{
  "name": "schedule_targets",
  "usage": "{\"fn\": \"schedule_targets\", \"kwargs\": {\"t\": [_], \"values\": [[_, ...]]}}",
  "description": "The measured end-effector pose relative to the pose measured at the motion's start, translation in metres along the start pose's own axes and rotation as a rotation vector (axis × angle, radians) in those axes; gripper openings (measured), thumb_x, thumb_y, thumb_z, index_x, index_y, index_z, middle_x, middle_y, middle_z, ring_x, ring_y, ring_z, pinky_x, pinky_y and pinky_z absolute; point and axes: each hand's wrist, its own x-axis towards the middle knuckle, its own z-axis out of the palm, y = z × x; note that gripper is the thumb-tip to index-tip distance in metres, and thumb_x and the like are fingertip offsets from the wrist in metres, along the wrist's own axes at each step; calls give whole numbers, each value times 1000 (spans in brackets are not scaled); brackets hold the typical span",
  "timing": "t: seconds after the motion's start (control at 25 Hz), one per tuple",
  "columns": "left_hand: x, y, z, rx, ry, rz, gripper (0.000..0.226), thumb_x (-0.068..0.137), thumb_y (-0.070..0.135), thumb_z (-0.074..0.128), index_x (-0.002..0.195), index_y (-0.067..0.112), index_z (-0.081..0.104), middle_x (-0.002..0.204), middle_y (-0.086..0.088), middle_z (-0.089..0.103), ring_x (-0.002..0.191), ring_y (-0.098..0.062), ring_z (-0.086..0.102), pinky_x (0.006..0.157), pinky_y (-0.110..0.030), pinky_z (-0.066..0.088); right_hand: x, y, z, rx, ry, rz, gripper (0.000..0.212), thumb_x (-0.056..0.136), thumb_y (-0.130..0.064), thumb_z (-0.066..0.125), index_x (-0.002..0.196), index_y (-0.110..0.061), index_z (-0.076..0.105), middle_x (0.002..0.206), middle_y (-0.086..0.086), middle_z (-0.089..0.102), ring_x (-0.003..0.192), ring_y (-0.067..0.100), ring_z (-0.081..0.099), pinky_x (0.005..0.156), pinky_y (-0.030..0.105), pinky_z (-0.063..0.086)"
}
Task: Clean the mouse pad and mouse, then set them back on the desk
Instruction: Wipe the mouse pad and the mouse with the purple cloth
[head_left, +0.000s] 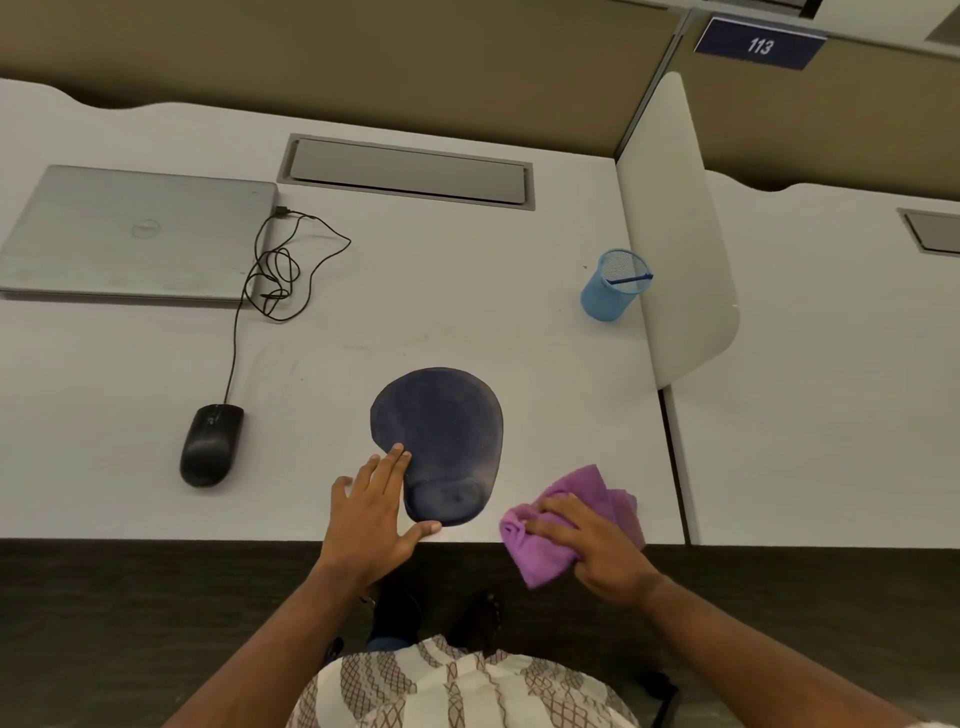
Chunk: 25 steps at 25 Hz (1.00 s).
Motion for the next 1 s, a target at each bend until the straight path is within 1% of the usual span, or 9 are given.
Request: {"fn": "schedule_targets", "kwargs": {"t": [0.08,0.2,0.28,0.4,0.52,0.6,0.72,0.84,1.0], "values": [[0,-2,1,-6,5,13,104,82,90,33,157,18,37,162,-5,40,143,-33,47,108,-60,43,-26,14,-7,-48,-44,-26,67,92,-15,53,141,-56,33,149,-22,25,138,-8,13,117,15,10],[-1,-4,2,-27,6,21,106,81,92,26,157,19,38,162,-5,41,143,-34,47,108,-61,42,-64,29,-19,-199,-113,-59,45,94,-34,46,135,-53,43,146,-20,30,135,-4,21,116,27,27],[0,-4,2,-33,7,18,108,80,93,23,158,19,37,163,-4,39,144,-33,46,109,-61,41,-70,28,-37,-175,-134,-35,50,90,-34,49,136,-53,43,145,-17,30,132,-1,25,111,28,37],[0,-3,2,-29,6,12,110,79,94,18,159,20,33,165,-4,36,146,-33,43,112,-61,38,-17,4,-76,-34,79,-7,67,78,-29,66,139,-47,45,145,-7,31,130,8,28,103,22,38],[0,-4,1,-25,1,5,115,76,97,11,162,22,28,167,-2,30,150,-32,37,116,-60,33,81,4,-93,35,298,72,74,73,-6,70,139,-34,52,140,3,43,129,20,38,104,33,42],[0,-3,-1,-25,2,-3,117,74,98,9,162,23,26,168,-1,28,151,-30,35,118,-59,31,137,11,-90,97,257,214,72,80,-6,64,144,-35,45,142,6,43,132,26,39,111,46,37],[0,-3,-1,-14,-14,-13,117,72,98,10,163,25,22,170,1,24,152,-29,32,119,-57,29,168,8,-63,10,194,350,67,92,-25,57,152,-32,29,152,9,35,140,33,32,118,52,23],[0,-4,-1,-8,-14,-9,112,76,95,18,163,24,24,169,0,25,152,-29,33,118,-57,30,132,-12,-37,53,298,272,61,94,-21,56,151,-27,35,151,8,37,140,32,30,119,52,20],[1,-2,0,-14,-19,-12,109,78,93,29,162,23,28,168,-1,30,150,-30,36,117,-57,31,50,-21,-1,29,166,125,69,89,-15,57,150,-37,32,156,-2,27,146,22,20,123,48,9]]}}
